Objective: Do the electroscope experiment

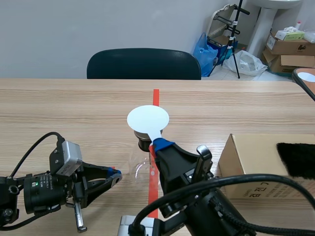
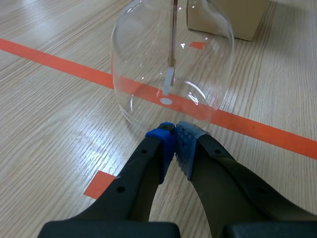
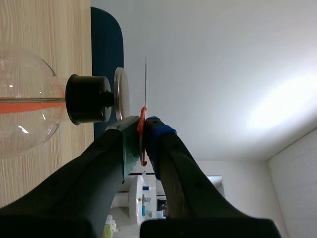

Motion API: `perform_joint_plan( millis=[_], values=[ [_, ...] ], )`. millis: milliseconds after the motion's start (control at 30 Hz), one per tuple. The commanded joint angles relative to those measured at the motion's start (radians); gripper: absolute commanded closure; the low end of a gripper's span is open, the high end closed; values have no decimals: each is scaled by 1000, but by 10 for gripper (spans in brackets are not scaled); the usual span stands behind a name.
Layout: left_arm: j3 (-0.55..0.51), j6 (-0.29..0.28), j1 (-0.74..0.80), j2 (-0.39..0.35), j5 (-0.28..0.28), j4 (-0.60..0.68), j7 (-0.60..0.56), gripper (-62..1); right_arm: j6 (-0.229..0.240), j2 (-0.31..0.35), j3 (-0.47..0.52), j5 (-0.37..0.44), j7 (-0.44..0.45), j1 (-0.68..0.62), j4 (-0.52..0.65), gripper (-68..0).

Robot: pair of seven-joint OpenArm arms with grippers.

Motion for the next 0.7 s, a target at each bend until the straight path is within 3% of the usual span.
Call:
perform_joint_plan(
  millis=[0, 667],
  values=[
    [-6, 0, -6, 4, -10, 18, -13, -40, -5, 11, 2, -1, 14, 6, 13, -11],
    [-6, 19, -6, 2, -10, 18, -13, -40, -5, 11, 2, -1, 29, 6, 13, -11]
  ],
)
